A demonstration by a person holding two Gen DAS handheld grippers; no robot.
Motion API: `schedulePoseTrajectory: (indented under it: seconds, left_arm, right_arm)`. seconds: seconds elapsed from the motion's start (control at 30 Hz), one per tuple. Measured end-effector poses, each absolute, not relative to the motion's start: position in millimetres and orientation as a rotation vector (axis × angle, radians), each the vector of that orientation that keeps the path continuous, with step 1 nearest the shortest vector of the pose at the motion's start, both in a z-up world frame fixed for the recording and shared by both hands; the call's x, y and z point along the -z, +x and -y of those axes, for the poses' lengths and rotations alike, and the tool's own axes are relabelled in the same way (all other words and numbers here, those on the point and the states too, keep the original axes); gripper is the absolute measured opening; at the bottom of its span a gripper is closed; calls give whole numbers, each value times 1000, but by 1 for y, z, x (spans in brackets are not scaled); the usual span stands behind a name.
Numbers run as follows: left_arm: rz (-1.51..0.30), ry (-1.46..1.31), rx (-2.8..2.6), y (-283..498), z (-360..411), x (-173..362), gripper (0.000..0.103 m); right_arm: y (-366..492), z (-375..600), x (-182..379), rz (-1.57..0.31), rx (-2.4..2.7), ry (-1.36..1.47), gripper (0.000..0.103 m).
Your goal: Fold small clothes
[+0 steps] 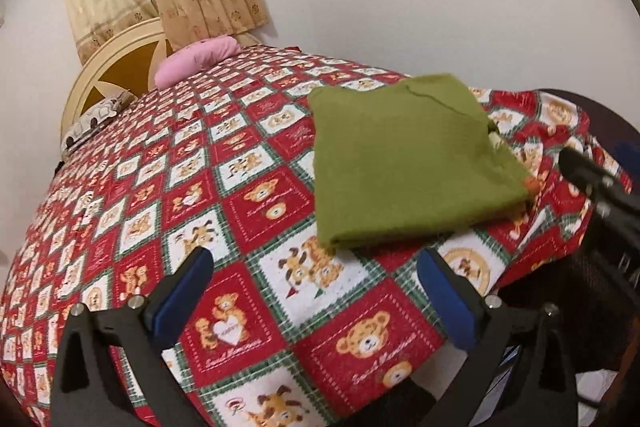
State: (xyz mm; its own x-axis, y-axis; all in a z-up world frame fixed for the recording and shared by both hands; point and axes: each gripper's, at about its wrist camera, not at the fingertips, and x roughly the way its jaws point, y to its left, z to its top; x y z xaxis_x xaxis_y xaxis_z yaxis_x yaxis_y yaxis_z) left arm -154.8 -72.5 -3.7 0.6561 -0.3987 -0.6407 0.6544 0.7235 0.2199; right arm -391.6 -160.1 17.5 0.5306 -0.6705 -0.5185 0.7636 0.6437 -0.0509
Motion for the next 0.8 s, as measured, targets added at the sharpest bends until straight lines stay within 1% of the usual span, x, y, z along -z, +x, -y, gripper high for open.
schedulePoseTrajectory:
  seconds: [0.23, 0.37, 0.47, 0.63, 0.67, 0.73, 0.8]
  left_arm:
    - [-624, 495, 584, -155, 55, 6, 103]
    - [-625, 496, 568, -156, 47, 3, 103]
    - [-555, 493, 548, -163, 39, -11, 103]
    - [-470, 417, 581, -173, 26, -39, 103]
    - [-450, 406, 579, -176, 24, -45, 103]
    - [-414, 388, 576, -179, 22, -53, 103]
    - [-390, 368, 583, -181, 19, -58, 103]
  right_arm:
    - [-398, 164, 2, -647, 889, 287, 77]
    - [-399, 162, 4, -663, 884, 314, 77]
    - [-401, 152, -8, -610, 894, 286, 77]
    - [-414, 128, -41, -450, 922, 197, 78]
    - [-418, 123, -47, -411, 935, 176, 79]
    - [-424, 117, -56, -357, 952, 155, 86]
    - [-433, 111, -65, -280, 967, 138, 88]
